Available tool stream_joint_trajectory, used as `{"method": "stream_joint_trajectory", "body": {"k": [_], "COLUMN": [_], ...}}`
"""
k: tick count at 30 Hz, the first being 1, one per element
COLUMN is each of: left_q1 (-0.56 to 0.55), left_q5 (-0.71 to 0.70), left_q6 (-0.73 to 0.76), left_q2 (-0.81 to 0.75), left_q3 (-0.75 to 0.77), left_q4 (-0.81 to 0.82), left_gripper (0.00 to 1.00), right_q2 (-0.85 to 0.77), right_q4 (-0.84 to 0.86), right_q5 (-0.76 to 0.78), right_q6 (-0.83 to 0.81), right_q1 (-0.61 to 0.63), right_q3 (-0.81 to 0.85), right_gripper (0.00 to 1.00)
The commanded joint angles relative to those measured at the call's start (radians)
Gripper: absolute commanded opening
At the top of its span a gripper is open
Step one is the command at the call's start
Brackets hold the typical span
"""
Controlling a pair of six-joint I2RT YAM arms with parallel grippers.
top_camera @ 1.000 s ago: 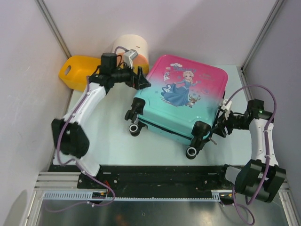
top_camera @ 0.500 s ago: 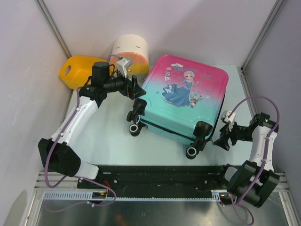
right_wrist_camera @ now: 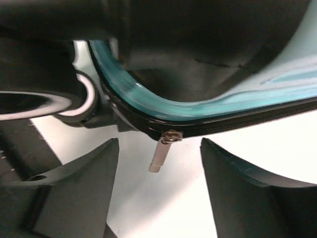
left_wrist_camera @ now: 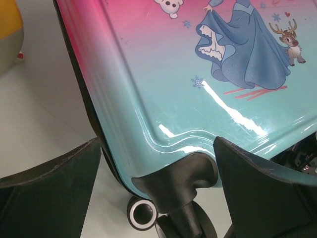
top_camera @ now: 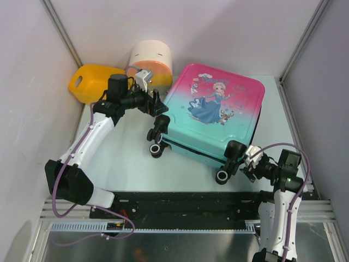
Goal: Open, take out, and arrange the luggage
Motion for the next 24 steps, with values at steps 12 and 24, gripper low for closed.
{"method": "stream_joint_trajectory", "body": {"k": [12, 24], "left_q1": [-0.001, -0.012], "left_q5": [-0.003, -0.024], "left_q6": [0.016, 0.306], "left_q2": [-0.119, -0.314], "left_q3": [-0.088, -0.26], "left_q4": [0.025, -0.115], "left_gripper": [1.0, 0.99], "right_q2": [0.088, 0.268], "right_q4": [0.298, 0.108], "right_q5": [0.102, -0.115], "right_q6": [0.193, 0.008], "right_q1": [-0.028, -0.144], "right_q3": [-0.007, 0.102], "right_gripper": [0.03, 0.0]}}
